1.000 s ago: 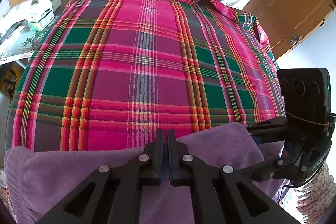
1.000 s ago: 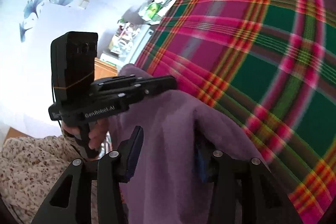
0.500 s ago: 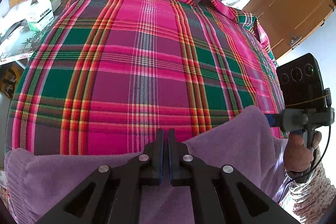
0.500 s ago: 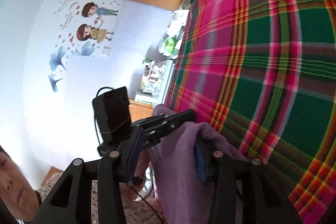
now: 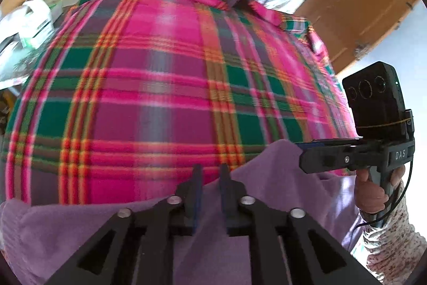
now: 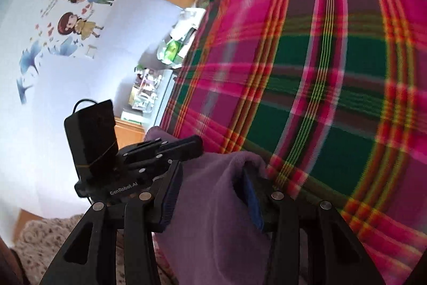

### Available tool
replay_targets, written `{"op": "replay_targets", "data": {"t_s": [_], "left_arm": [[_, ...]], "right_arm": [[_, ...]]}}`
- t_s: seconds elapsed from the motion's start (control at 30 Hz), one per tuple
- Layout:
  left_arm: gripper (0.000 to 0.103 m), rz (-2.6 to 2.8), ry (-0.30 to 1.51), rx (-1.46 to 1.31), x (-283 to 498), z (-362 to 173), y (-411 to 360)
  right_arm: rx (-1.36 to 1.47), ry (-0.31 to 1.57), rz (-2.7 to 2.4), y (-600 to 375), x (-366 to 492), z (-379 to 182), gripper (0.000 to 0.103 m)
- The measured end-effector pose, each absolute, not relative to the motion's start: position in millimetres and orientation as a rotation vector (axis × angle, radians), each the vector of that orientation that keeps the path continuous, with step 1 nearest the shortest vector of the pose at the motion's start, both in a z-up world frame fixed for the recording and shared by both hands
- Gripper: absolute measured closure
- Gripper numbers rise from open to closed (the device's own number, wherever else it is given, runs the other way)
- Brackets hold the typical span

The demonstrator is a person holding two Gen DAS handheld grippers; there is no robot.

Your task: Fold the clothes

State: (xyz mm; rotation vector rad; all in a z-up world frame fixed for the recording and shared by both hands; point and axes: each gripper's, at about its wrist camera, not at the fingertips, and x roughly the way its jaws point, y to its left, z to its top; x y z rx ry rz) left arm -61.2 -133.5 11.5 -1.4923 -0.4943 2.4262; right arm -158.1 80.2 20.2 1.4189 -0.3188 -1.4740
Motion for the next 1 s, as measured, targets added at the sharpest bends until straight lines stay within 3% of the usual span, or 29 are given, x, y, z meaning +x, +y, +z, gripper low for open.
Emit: {"op": "replay_targets", "data": {"t_s": [0.2,0.37,0.7,0.87,0.93,1.0], "left_arm": [[0.083,2.372,-0.413,-1.468,-73,14,-112],[0.083,2.311,-0.39,-1.472,-81,9,-105],[0.083,2.26,-0.378,-1.504,-88,0,-97],[0.088,2.275,-0.381,-1.506,-86,1,-96],[0.095,2.285,-0.373,-1.502,-86,2,-94],[0.098,2.291,-0.363,-1.494,-86,3,-92]], "right_arm": [[1.348,-0.236,-1.698,131,-146,45,0.055],[1.376,-0.019,-1.869,170,-122,43,0.055],[1.286,0.267,-1.881,154,-83,32,0.056],[1.274,0.388,-1.871,133,-76,21,0.066],[1.254,0.383,-1.886,133,-75,23,0.08],[1.24,0.374,-1.895,132,-72,24,0.083]]}}
